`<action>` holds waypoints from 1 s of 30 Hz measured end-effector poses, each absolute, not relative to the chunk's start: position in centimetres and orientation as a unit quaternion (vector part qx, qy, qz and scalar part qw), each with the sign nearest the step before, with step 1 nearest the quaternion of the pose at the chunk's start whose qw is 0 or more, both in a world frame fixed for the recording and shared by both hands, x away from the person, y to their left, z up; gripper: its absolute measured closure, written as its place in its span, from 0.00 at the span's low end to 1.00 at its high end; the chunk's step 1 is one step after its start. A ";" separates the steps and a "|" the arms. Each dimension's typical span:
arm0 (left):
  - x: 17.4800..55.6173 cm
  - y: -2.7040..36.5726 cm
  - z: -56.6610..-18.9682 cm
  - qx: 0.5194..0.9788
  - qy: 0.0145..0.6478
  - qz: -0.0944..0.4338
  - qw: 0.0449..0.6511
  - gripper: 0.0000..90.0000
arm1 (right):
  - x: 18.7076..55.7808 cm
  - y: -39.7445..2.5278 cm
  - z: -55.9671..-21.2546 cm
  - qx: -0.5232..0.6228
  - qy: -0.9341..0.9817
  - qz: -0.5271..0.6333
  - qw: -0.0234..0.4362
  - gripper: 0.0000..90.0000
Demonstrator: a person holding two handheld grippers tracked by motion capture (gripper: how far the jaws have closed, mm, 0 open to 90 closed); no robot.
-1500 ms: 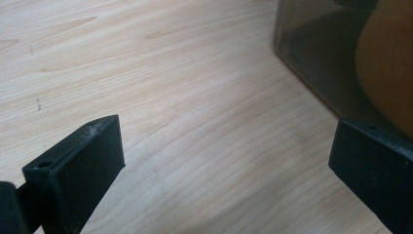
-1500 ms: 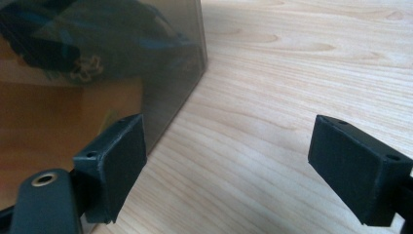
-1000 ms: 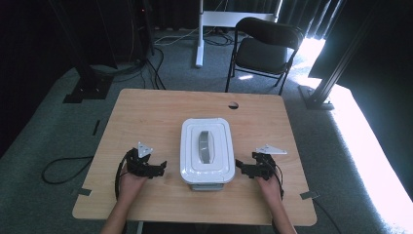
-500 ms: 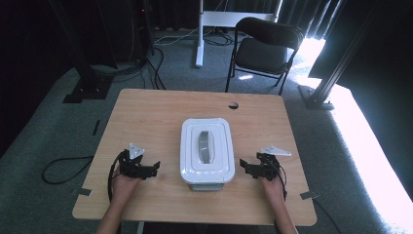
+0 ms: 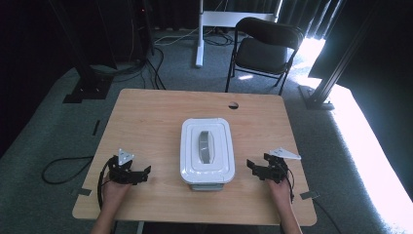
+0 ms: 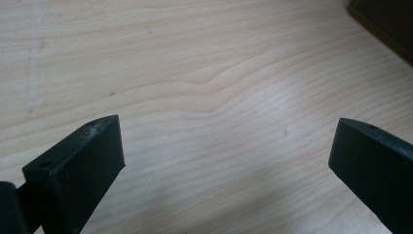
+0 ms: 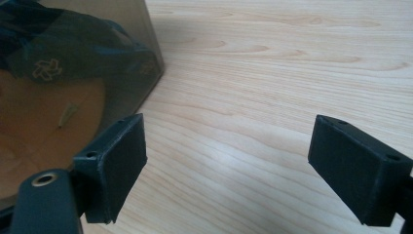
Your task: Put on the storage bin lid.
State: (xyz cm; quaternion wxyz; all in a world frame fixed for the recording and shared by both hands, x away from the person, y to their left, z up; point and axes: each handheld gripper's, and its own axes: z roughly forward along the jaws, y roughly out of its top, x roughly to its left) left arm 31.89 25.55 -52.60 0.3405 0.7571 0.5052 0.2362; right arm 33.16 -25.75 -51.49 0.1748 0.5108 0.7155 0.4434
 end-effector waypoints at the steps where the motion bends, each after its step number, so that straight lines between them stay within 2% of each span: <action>1: 31.7 25.8 -52.7 0.757 0.507 0.235 0.338 0.00 | 33.0 -25.9 -51.4 0.512 0.715 0.443 0.176 0.15; 22: 28.9 29.1 -53.1 0.745 0.525 0.242 0.332 0.00 | 30.4 -29.1 -51.5 0.535 0.696 0.431 0.209 0.15; 30: 28.0 30.7 -53.5 0.727 0.551 0.248 0.326 0.00 | 29.4 -30.3 -52.2 0.551 0.681 0.420 0.239 0.14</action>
